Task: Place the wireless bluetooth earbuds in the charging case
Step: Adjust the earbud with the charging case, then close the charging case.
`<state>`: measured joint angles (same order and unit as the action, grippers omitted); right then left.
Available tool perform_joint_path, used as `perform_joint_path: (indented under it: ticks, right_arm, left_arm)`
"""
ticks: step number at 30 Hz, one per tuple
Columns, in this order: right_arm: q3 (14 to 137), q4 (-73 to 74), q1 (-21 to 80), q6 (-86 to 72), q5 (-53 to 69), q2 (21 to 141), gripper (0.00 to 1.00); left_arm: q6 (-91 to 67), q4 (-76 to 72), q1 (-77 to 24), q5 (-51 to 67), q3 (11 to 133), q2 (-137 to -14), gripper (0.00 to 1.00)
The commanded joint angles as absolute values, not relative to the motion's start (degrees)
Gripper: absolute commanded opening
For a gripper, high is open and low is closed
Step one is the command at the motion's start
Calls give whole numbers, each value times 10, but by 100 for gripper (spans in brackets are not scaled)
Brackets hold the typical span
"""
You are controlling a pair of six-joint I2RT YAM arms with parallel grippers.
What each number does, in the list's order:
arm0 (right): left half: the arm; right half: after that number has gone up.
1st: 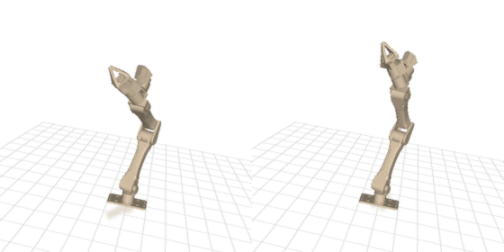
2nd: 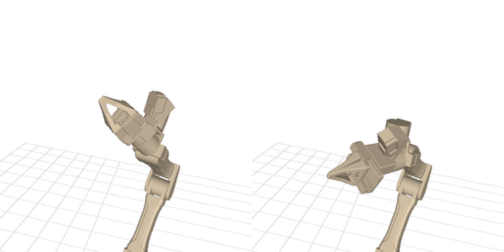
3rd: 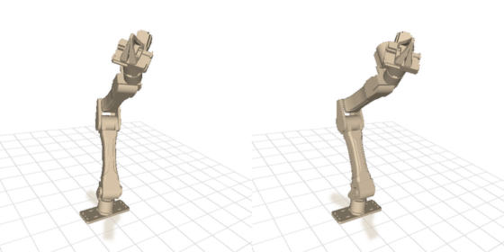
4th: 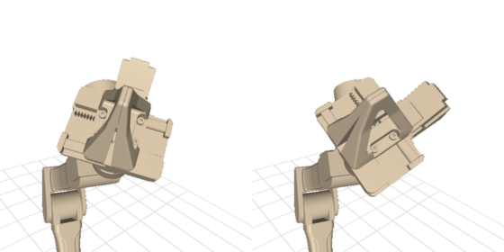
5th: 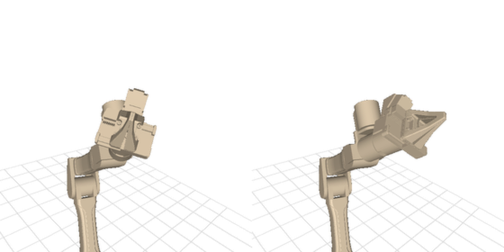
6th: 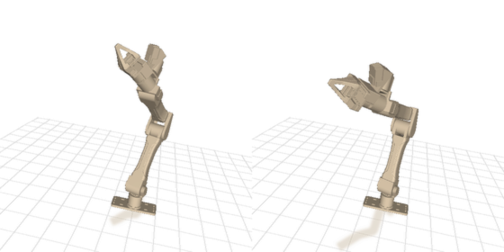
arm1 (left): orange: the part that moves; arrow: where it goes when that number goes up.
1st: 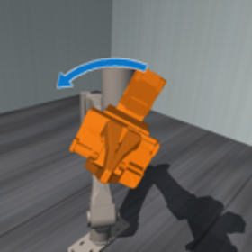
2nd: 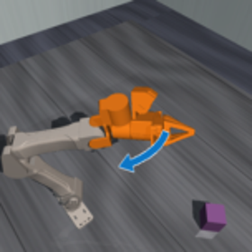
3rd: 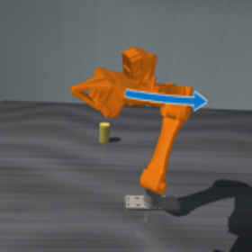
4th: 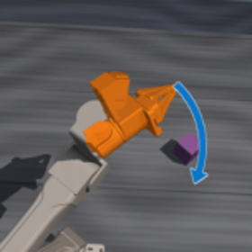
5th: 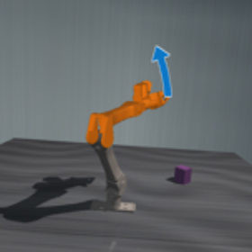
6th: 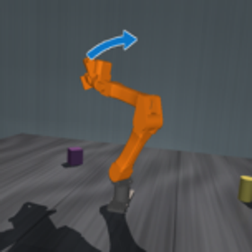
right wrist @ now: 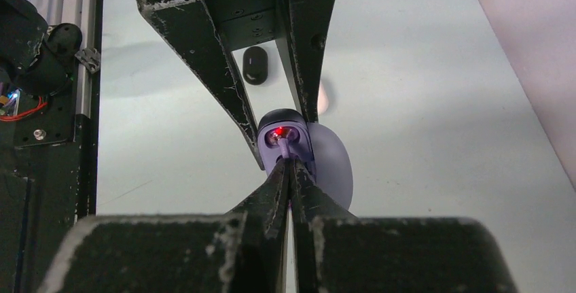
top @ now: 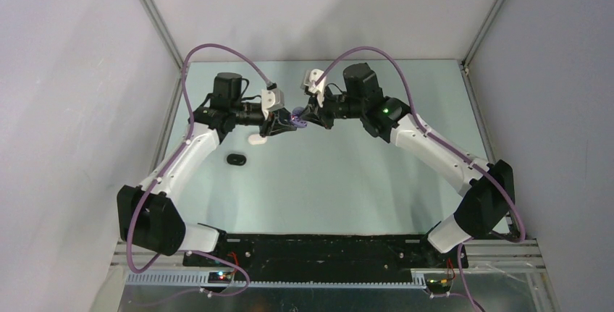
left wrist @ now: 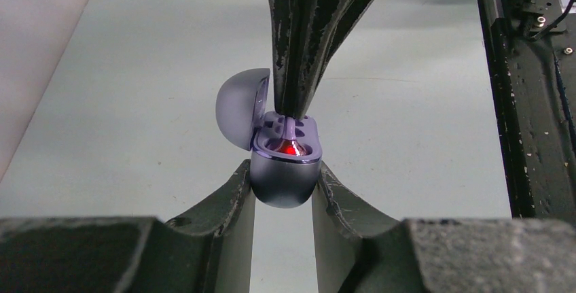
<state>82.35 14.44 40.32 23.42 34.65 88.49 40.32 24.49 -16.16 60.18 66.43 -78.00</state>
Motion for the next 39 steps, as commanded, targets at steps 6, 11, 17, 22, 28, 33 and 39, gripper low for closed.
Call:
perform_joint_path:
  ticks: [6, 11, 17, 22, 28, 33, 39]
  right_arm:
    - [831, 151, 414, 276, 382, 867, 4]
    - [852, 174, 409, 277, 387, 857, 10]
    - [871, 218, 371, 283, 451, 818, 42]
    - [845, 199, 344, 279, 446, 819, 73]
    - [872, 207, 343, 268, 473, 895, 82]
    - [887, 233, 369, 306, 502, 925, 83]
    - [826, 202, 419, 348, 309, 870, 86]
  left_arm:
    - [397, 234, -167, 604, 674, -770, 0]
    - [393, 230, -169, 587, 669, -768, 0]
    - [439, 273, -169, 581, 673, -768, 0]
    - [500, 315, -169, 589, 689, -776, 0]
    - [549, 358, -173, 603, 708, -777, 0]
    - [498, 311, -174, 597, 702, -780, 0]
    - [92, 92, -155, 469, 700, -836, 0]
